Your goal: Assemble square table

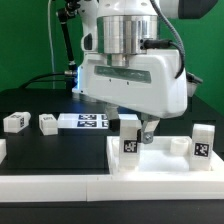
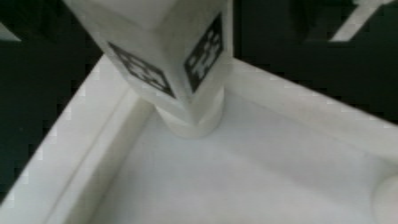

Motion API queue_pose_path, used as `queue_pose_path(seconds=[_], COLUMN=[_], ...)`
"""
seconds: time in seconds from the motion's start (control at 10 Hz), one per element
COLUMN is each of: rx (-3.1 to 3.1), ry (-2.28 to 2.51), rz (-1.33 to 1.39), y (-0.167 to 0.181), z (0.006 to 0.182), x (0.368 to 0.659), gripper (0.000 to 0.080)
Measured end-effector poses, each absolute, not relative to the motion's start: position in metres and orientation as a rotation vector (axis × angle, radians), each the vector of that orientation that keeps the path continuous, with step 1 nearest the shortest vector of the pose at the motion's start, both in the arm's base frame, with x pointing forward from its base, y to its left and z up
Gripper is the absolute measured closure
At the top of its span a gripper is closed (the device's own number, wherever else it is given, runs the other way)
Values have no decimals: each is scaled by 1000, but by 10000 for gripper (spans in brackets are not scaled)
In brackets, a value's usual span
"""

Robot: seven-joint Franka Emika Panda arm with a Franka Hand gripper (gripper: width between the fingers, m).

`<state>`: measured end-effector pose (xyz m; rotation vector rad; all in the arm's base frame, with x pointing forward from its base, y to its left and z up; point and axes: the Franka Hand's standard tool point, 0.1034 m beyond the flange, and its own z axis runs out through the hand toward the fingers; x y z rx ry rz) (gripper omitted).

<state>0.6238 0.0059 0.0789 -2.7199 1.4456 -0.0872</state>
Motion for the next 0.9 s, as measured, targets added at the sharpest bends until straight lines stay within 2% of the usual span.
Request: queue_pose_path(seconds=[0.5, 0.7, 0.8, 0.9], rx=[-3127, -3142, -3137, -3137], ry=[530, 441, 469, 469], rz=[-158, -183, -183, -183], y=[7, 6, 6, 6], z=[81, 80, 80, 80], x=[628, 629, 629, 629], gripper=[151, 151, 260, 410])
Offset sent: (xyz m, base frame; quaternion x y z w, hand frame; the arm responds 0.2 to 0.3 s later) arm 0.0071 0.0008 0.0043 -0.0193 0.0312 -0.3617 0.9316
